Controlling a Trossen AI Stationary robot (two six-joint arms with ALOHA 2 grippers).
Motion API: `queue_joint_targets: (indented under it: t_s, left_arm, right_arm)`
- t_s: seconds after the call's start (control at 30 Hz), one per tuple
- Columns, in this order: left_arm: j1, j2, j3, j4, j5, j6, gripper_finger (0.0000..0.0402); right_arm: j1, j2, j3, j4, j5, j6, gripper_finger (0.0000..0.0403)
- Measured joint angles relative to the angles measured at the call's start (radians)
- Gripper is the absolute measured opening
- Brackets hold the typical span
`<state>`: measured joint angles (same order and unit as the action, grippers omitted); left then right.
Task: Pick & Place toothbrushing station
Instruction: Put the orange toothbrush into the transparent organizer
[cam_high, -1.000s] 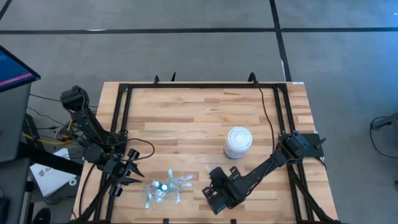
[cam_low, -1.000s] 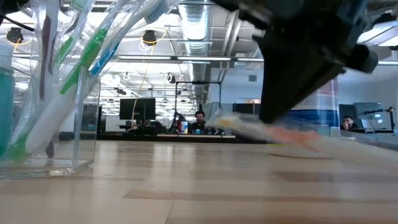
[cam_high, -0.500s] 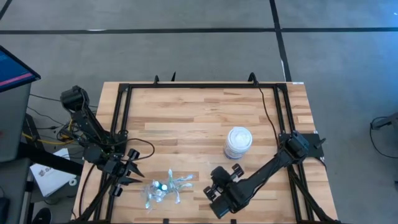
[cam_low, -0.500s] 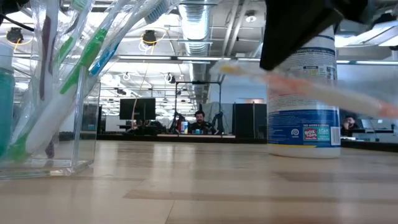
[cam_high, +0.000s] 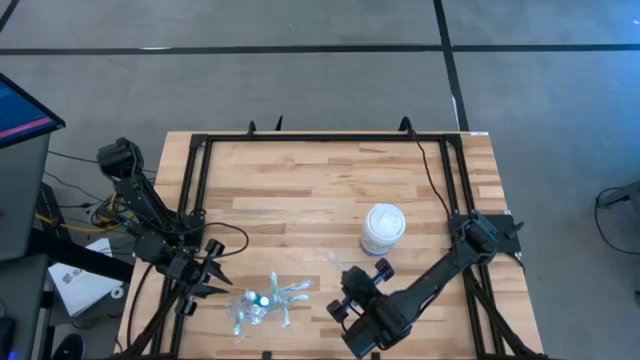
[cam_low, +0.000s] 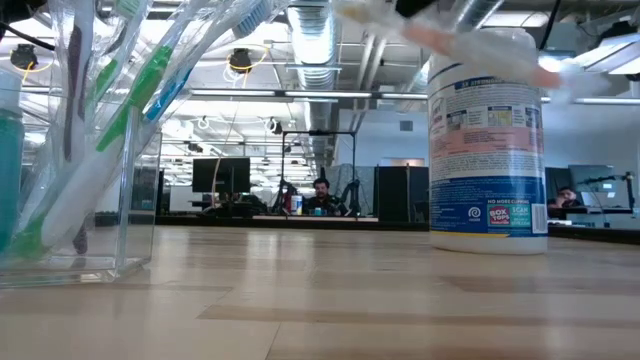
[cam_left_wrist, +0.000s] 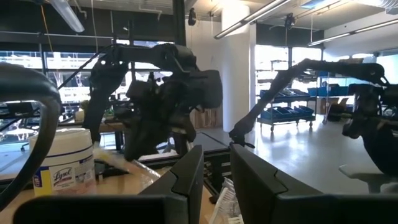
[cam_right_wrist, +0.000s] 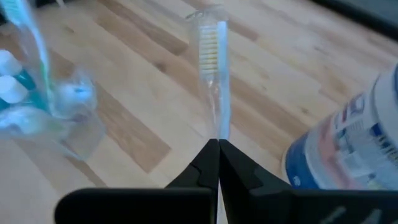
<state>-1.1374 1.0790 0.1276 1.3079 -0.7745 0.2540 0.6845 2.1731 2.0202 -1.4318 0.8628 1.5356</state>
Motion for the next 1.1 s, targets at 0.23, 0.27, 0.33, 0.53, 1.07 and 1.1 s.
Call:
queue_joint_targets:
  t_s: [0.23, 0.27, 0.33, 0.53, 1.07, 1.1]
  left_arm:
    - [0.022, 0.0, 0.0, 0.001, -0.012, 0.0, 0.0076]
    - [0.031, 0.0, 0.0, 0.002, -0.012, 0.0, 0.0076]
    - [0.051, 0.0, 0.0, 0.002, -0.012, -0.003, 0.0076]
    - [0.099, 0.0, 0.005, 0.017, -0.013, -0.004, 0.0076]
    - [0.328, 0.001, 0.104, 0.015, 0.108, -0.018, 0.0076]
    - [0.347, 0.001, 0.111, 0.011, 0.131, -0.029, 0.0076]
  right_arm:
    - [0.003, -0.001, 0.082, -0.039, 0.086, -0.069, 0.0]
    - [0.003, -0.001, 0.093, -0.04, 0.095, -0.081, 0.0]
    - [0.002, -0.001, 0.114, -0.04, 0.118, -0.114, 0.0]
    - [-0.006, -0.001, 0.179, -0.038, 0.165, -0.209, 0.0]
    - [-0.046, -0.002, 0.285, 0.176, 0.247, -0.602, 0.0]
    - [-0.051, -0.002, 0.286, 0.195, 0.247, -0.632, 0.0]
